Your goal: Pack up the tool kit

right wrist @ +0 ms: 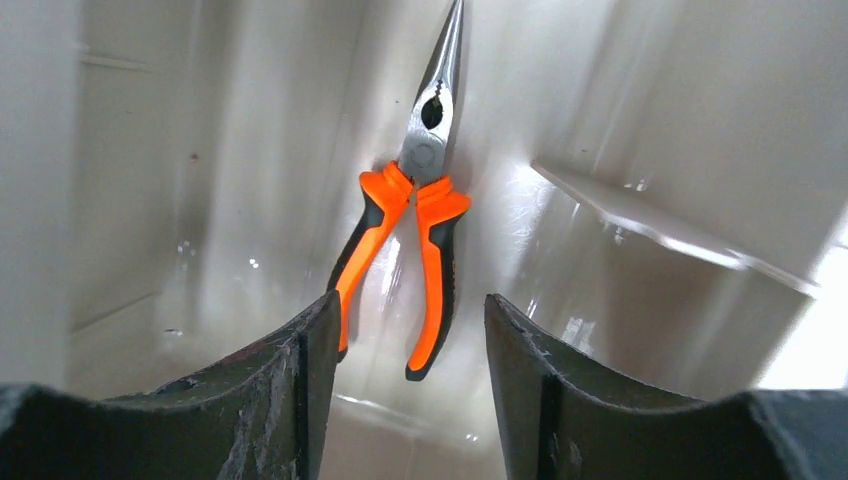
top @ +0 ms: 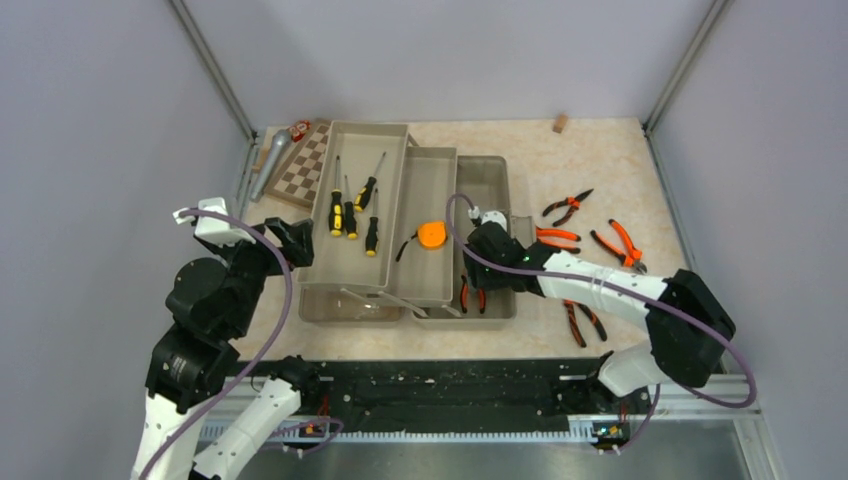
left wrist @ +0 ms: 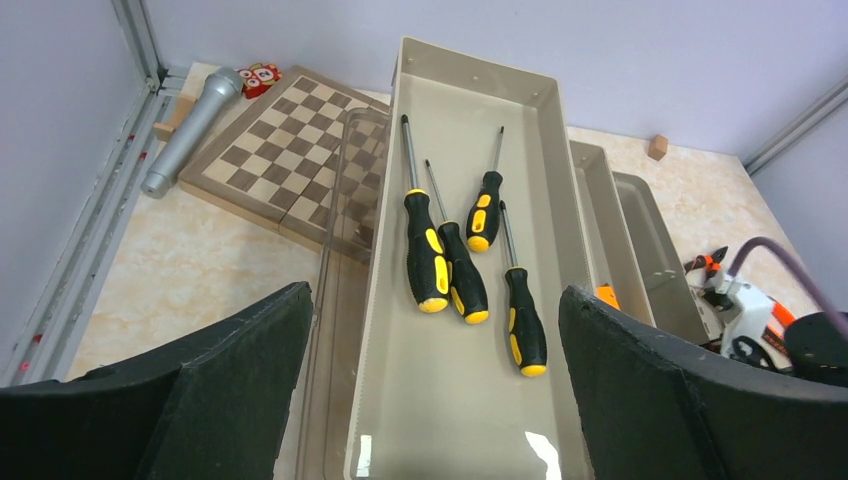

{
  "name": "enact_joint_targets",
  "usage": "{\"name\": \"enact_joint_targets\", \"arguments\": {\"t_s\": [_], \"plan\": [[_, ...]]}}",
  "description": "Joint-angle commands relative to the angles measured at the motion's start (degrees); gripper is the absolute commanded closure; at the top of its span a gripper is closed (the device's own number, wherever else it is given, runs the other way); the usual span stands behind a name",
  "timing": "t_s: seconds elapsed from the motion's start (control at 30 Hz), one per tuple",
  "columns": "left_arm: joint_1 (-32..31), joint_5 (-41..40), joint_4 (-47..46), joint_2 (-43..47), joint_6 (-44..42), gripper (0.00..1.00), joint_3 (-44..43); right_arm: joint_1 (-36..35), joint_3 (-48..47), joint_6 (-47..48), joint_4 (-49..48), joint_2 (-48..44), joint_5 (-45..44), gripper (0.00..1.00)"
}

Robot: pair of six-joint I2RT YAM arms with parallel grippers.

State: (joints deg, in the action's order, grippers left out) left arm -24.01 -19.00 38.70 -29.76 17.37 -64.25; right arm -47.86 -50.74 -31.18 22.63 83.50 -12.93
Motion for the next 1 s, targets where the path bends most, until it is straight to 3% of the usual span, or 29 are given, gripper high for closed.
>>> {"name": "enact_joint_targets", "arguments": {"t_s": [0.0, 0.27, 0.47, 0.67, 0.97], "plan": [[0.2, -0.77, -1.23, 0.32, -0.99, 0.03, -0.08, 1.09, -4.54, -0.13, 7.88, -7.63, -4.3, 0.45], [0.19, -0.4, -2.43, 0.02, -1.37, 0.02, 0.44, 9.63, -4.06, -2.45, 18.98, -21.86, -7.65, 0.41], [0.19, 0.51, -3.15, -0.14, -1.28, 0.02, 0.36, 18.84, 1.44, -6.86, 26.39, -25.44, -5.08, 0.4], [0.19, 1.4, -3.13, -0.12, -0.63, 0.02, 0.38, 26.39, 9.67, -11.57, 26.84, -26.99, -1.56, 0.44], [0.19, 1.78, -2.67, 0.15, -0.36, 0.02, 0.09, 29.78, 15.83, -17.44, 22.69, -23.33, -0.74, 0.56]]}}
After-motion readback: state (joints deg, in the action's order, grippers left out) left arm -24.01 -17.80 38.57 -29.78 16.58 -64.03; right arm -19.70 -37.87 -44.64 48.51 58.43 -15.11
